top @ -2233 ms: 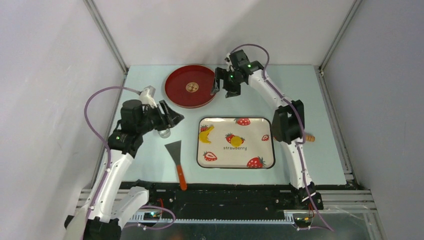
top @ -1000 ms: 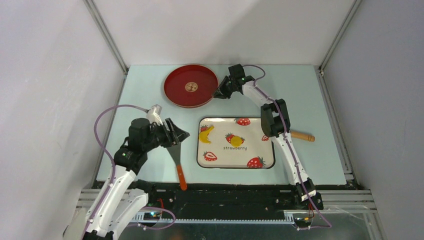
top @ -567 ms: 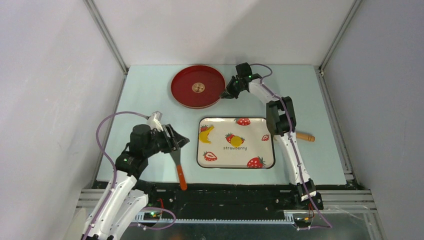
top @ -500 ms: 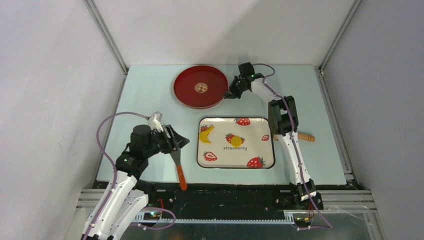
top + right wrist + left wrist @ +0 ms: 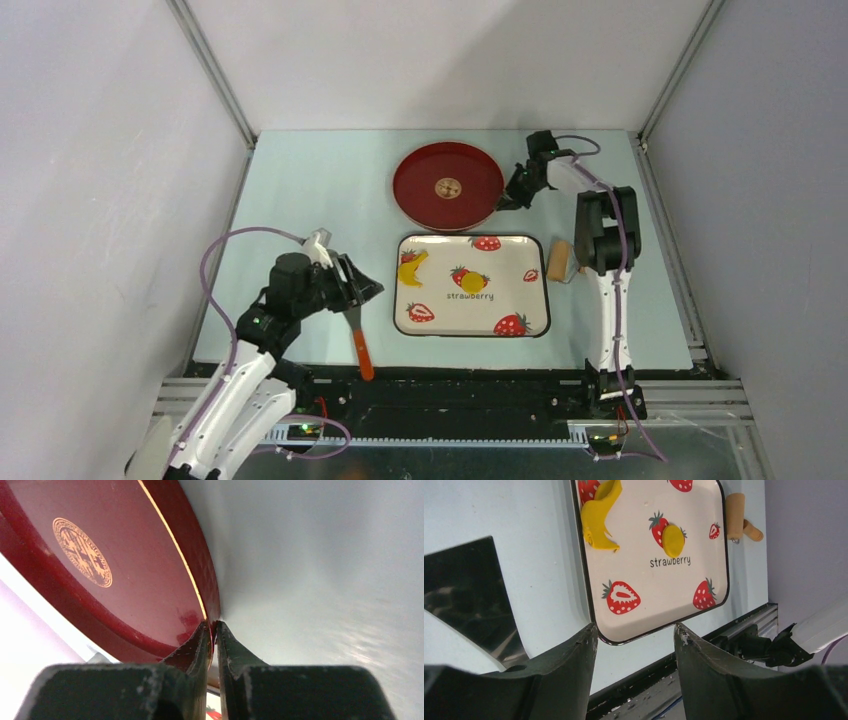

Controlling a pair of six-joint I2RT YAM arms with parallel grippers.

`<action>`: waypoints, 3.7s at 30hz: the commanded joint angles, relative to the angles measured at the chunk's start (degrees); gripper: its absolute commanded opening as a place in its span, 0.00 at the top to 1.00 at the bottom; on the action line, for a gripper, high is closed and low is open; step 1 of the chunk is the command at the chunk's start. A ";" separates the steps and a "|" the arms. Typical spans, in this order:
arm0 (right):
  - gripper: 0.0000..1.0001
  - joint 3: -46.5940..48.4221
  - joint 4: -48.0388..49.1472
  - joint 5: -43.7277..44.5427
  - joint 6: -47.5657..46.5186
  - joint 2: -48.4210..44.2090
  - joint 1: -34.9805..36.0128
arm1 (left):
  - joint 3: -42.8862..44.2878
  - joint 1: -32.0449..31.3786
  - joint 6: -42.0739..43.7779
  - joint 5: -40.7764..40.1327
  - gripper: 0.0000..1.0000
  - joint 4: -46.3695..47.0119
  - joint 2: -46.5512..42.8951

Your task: Roll out the dumpling wrappers from the dough

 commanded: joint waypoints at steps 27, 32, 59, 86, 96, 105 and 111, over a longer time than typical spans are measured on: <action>0.33 -23.56 4.39 -4.33 -12.48 -26.83 -14.34 | 2.82 -19.55 -17.43 -33.58 0.42 -23.80 11.17; 0.31 -26.55 4.89 -5.86 -12.20 -30.33 -14.90 | 2.07 -23.93 -21.75 -33.35 0.43 -24.29 15.93; 0.30 -37.27 5.76 -11.56 -12.89 -40.49 -15.97 | 5.48 -27.39 -15.51 -36.34 1.00 -18.68 25.20; 0.30 -41.27 3.66 -11.46 -16.03 -42.25 -13.14 | 15.26 -40.24 13.12 -36.29 1.00 -19.48 13.45; 0.29 -41.23 1.28 -6.66 -18.58 -43.73 -10.70 | 20.31 -42.43 17.25 -32.37 1.00 -19.44 25.46; 0.29 -41.26 -2.35 -4.72 -20.78 -45.54 -7.80 | 26.86 -43.57 21.83 -27.00 1.00 -19.65 37.14; 0.29 -41.27 -4.97 -1.72 -21.96 -45.69 -6.80 | 27.82 -43.66 22.92 -25.19 1.00 -21.35 43.81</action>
